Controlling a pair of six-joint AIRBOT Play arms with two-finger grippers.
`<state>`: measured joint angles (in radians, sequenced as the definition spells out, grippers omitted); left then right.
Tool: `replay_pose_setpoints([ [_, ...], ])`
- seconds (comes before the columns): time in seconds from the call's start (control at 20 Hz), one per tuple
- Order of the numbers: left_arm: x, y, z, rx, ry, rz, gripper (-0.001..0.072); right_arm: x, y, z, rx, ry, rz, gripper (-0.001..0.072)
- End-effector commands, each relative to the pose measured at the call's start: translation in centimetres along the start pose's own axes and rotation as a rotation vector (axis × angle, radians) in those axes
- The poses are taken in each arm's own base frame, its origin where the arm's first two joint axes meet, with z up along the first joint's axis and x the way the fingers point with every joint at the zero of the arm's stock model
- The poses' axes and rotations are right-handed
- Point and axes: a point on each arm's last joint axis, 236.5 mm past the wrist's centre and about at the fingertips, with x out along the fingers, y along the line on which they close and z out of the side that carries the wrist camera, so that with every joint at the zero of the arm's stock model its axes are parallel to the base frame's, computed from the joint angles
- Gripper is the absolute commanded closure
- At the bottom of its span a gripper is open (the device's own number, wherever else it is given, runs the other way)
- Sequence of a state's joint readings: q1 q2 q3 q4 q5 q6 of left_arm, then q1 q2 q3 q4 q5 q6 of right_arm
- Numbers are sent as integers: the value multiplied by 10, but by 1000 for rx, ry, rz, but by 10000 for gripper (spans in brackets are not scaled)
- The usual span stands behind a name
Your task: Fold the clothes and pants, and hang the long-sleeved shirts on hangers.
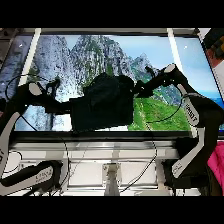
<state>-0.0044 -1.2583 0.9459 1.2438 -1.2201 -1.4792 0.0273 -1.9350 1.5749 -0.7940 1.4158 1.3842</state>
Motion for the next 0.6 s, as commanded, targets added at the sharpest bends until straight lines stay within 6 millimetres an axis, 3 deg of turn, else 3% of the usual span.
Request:
replay_pose_setpoints([
  [0.0,-2,10,1,-34,-10,3,361,9,15,-3,-35,14,33,255],
  [0.1,-5,20,4,-67,-22,4,361,13,24,-2,-70,11,53,419],
  [0.15,-7,27,6,-88,-33,5,361,15,28,-2,-82,8,64,587],
  [0.2,-9,33,12,-115,-57,0,361,15,32,1,-83,-3,78,692],
  [0.25,-9,35,18,-150,-78,-35,361,14,36,3,-81,-12,97,693],
  [0.4,-5,13,40,-165,-128,-260,357,-7,51,16,-83,-70,180,695],
  [0.55,13,27,58,-192,-163,-285,334,-47,64,37,-78,-162,268,696],
])
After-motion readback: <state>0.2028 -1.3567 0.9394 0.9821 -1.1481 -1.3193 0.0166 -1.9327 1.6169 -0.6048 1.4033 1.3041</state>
